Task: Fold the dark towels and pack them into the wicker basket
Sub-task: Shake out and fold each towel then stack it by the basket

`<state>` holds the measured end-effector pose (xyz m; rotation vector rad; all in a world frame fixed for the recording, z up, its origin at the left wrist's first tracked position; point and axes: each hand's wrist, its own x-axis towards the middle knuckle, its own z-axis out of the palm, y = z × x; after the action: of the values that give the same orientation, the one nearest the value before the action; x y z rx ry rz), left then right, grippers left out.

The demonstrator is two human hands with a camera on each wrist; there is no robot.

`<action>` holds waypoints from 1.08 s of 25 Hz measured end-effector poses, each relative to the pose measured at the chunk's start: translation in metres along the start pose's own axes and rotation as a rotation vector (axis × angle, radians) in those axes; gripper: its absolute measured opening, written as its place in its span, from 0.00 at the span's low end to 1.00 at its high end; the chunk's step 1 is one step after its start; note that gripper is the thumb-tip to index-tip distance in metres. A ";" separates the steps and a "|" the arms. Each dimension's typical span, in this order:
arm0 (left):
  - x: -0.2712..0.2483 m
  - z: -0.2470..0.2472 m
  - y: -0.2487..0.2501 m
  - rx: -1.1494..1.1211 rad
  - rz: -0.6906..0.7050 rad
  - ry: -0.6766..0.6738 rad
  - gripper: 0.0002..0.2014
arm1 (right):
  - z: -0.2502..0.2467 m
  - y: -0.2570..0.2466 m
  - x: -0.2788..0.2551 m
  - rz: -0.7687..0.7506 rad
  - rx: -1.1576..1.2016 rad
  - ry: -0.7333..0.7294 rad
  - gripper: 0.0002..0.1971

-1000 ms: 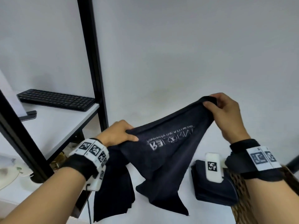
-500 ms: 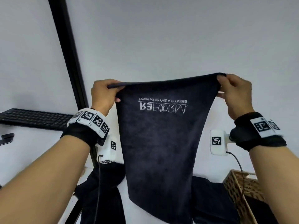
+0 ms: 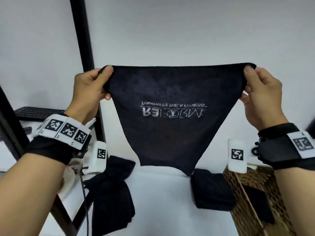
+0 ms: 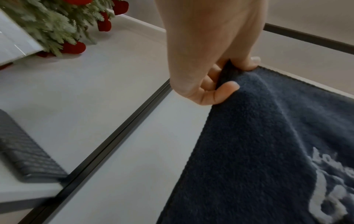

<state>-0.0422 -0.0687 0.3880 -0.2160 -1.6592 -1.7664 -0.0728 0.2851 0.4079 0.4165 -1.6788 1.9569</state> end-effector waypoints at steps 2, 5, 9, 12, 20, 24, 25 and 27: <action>-0.014 -0.008 -0.011 -0.025 -0.031 -0.026 0.14 | -0.006 0.004 -0.023 0.033 -0.021 -0.006 0.12; -0.026 -0.016 -0.039 -0.023 -0.106 -0.043 0.15 | -0.019 0.027 -0.046 0.105 -0.067 -0.016 0.13; -0.050 -0.015 -0.128 0.183 -0.317 -0.080 0.17 | -0.042 0.121 -0.070 0.302 -0.243 -0.015 0.07; -0.082 -0.014 -0.233 0.368 -0.585 -0.113 0.12 | -0.060 0.232 -0.100 0.490 -0.537 -0.106 0.08; -0.160 -0.028 -0.484 0.809 -1.044 -0.202 0.10 | -0.064 0.472 -0.163 0.848 -1.109 -0.430 0.09; -0.164 -0.017 -0.518 0.872 -0.986 -0.239 0.10 | -0.050 0.524 -0.169 0.900 -1.318 -0.449 0.11; -0.166 -0.015 -0.524 0.891 -1.002 -0.276 0.09 | -0.049 0.532 -0.171 0.932 -1.373 -0.477 0.13; -0.172 -0.014 -0.532 0.879 -1.070 -0.354 0.08 | -0.047 0.540 -0.175 0.972 -1.451 -0.520 0.14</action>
<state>-0.2175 -0.0504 -0.1433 0.9698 -2.9599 -1.4302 -0.2326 0.2477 -0.1376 -0.6041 -3.4354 0.4607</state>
